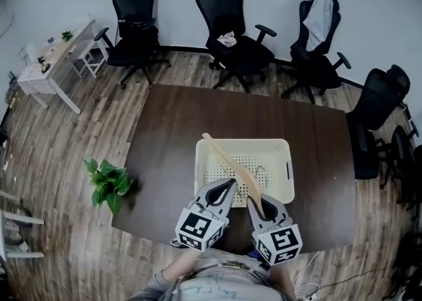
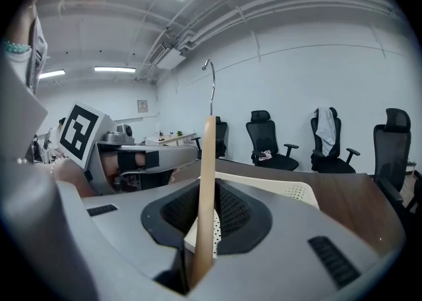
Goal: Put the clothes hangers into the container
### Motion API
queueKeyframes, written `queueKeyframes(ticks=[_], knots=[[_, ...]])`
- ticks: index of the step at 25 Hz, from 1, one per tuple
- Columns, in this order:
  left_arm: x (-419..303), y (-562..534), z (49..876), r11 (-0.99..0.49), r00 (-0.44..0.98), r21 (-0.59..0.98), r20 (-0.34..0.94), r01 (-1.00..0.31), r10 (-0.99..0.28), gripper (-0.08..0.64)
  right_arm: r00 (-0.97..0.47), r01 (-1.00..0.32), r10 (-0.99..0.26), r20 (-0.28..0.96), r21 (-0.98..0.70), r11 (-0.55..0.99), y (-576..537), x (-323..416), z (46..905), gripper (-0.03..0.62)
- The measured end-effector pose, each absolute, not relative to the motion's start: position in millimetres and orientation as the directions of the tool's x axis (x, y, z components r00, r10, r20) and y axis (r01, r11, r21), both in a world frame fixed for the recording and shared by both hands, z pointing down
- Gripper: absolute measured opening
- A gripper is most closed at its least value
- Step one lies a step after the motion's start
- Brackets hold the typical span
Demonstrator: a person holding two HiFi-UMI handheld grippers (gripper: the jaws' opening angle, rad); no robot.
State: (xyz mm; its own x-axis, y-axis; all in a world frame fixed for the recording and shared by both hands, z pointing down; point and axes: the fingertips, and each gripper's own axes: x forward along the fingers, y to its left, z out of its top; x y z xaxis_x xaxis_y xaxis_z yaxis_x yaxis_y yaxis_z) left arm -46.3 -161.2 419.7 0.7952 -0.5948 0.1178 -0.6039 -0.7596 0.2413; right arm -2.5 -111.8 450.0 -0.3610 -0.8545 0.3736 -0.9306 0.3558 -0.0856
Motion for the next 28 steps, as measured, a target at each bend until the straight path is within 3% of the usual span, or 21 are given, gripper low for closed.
queueKeyframes(ticks=[10,28], knots=[[-37.3,-164.7,421.0,-0.695,0.731,0.24,0.126,-0.678,-0.67,0.011,-0.41,-0.903,-0.814,0.41,-0.058,0.426,-112.8,20.5,456.0,0.06],[-36.6,-174.4,434.0,-0.667,0.717,0.279,0.146,-0.691,-0.681,0.011,-0.423,-0.886,-0.766,0.485,-0.043,0.462,-118.4,18.6,478.7,0.06]])
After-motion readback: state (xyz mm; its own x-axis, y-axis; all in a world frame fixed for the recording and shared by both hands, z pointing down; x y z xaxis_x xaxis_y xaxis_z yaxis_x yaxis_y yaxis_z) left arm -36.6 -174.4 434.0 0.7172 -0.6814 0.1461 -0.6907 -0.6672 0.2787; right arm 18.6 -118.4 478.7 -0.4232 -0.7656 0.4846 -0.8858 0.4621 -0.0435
